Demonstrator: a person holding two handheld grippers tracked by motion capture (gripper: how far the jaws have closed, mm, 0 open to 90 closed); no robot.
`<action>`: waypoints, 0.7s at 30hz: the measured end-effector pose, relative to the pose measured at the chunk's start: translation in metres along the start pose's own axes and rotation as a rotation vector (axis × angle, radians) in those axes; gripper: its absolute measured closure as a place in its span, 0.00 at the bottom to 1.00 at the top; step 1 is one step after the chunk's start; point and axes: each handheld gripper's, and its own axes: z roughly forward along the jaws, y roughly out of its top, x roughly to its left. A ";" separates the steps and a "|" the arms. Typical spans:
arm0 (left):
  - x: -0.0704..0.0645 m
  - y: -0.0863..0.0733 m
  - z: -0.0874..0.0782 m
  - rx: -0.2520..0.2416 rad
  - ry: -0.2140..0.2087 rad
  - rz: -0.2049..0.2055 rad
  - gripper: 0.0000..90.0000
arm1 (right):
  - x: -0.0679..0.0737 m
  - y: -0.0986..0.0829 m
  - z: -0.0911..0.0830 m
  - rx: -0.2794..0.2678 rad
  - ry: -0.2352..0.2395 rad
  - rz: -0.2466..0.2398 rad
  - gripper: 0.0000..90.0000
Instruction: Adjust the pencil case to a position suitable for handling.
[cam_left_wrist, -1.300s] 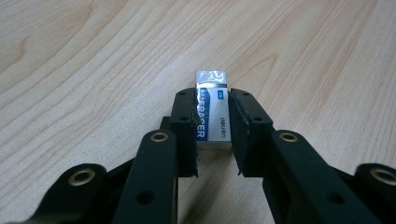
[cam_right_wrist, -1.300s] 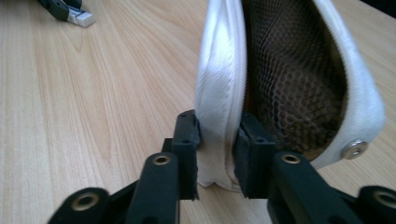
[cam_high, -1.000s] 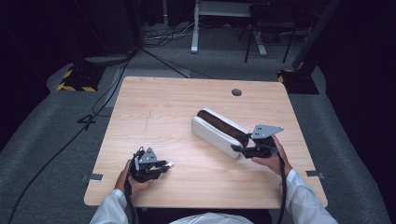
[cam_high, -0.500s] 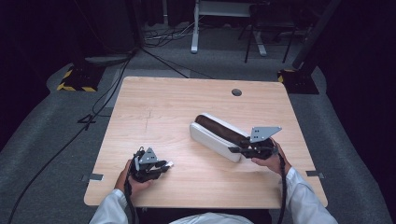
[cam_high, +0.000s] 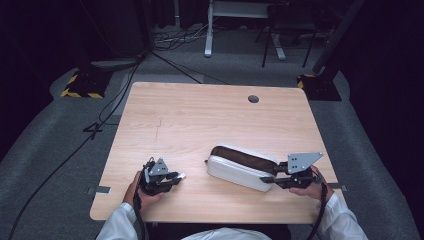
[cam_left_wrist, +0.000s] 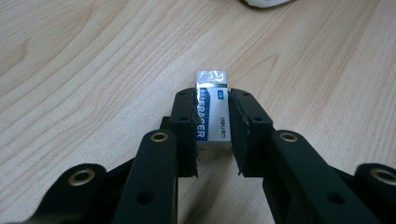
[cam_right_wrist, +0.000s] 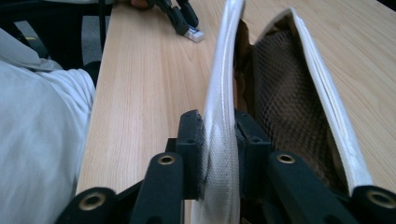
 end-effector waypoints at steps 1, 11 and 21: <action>0.000 0.000 0.000 0.000 0.000 0.000 0.80 | 0.000 0.000 0.000 0.000 0.000 0.000 0.78; -0.001 0.000 0.000 0.003 0.006 0.010 0.80 | 0.012 -0.018 -0.052 -0.083 -0.196 0.098 0.60; -0.001 0.001 0.001 0.003 0.006 0.014 0.80 | -0.003 -0.048 -0.039 0.030 -0.273 0.233 0.60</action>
